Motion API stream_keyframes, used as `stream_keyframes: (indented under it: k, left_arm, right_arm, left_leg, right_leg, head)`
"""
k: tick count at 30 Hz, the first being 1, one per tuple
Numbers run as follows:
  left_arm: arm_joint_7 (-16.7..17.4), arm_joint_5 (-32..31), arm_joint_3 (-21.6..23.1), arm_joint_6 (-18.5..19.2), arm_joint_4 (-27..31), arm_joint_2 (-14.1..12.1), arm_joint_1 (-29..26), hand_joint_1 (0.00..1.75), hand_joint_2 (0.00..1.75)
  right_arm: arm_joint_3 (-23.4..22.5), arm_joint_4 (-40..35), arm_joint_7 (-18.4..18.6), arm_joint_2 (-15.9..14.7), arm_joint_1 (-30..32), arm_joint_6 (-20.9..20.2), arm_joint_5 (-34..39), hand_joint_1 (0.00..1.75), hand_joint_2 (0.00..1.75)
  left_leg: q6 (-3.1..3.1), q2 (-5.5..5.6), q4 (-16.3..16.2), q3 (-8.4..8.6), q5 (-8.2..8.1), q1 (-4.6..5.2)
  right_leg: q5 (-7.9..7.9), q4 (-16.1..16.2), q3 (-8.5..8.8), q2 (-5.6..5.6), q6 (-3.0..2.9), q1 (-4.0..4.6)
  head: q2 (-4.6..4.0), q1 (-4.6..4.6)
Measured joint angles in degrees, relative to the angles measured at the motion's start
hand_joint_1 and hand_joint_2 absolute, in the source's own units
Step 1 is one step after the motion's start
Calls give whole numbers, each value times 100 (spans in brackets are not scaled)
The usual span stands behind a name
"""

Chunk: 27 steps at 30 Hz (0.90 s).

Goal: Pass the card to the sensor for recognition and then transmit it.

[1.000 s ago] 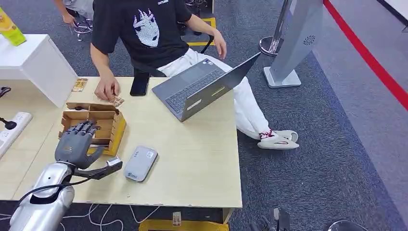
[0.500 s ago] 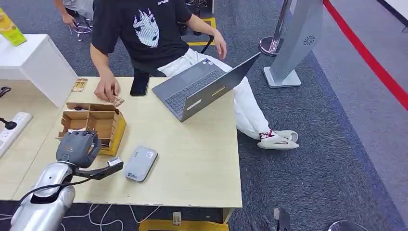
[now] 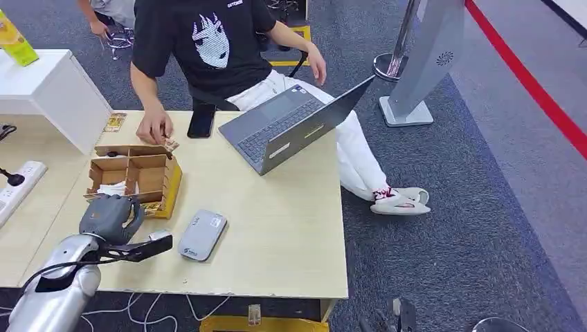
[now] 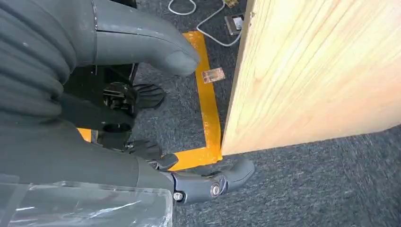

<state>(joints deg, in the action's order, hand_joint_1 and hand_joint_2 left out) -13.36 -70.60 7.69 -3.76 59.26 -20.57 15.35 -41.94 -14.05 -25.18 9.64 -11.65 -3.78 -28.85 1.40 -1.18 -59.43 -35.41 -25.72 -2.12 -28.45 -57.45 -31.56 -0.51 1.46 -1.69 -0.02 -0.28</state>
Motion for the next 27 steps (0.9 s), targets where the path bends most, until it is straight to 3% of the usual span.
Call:
stream_keyframes:
  k: [3, 8, 11, 12, 13, 18, 27]
  left_arm:
    - [-2, 33, -2, -96, -61, -22, -3, 175, 175]
    - [2, -33, 0, -621, -57, 50, -15, 175, 175]
    - [7, -55, 0, -684, -55, 116, -18, 175, 175]
    - [7, -63, 0, -721, -55, 129, -20, 24, 175]
    - [7, -83, 0, -776, -40, 148, -27, 0, 175]
    - [-107, -142, 0, -1084, 216, 277, -152, 0, 175]
    - [-380, -107, 0, -1254, 757, 470, -357, 0, 175]
  right_arm:
    - [0, 0, 0, 0, -1, -9, -2, 0, 175]
    - [0, 0, -2, 0, 1, 7, -2, 0, 175]
    - [0, 0, -2, 0, 2, 7, 0, 0, 175]
    - [0, 0, -2, 0, 3, 9, 0, 0, 175]
    - [0, 0, -2, 0, 3, 13, 0, 0, 175]
    - [-2, 0, -4, 0, 3, 59, -7, 0, 175]
    - [-24, 0, -7, 0, 3, 66, -28, 0, 175]
  left_leg:
    - [0, 1, 0, -1, 0, 0]
    - [0, 1, -1, -1, 0, 2]
    - [0, 0, -1, 0, 0, 2]
    - [0, 0, -1, 0, 0, 2]
    - [0, 0, -1, 0, 0, 2]
    - [0, 0, -2, -2, 0, 2]
    - [0, 0, -1, -2, -1, 2]
  right_leg:
    - [0, 0, 0, -1, 0, 0]
    - [0, 0, 0, -1, 0, -2]
    - [1, 0, -1, 0, 0, -2]
    - [1, 0, -1, 0, 0, -2]
    - [1, 0, -1, 0, 0, -2]
    - [0, 0, -2, 0, 0, -2]
    - [0, 1, -3, 0, 0, -2]
  head:
    - [0, 2]
    - [0, 0]
    - [0, 0]
    - [0, 0]
    - [0, 0]
    - [0, 2]
    - [0, 0]
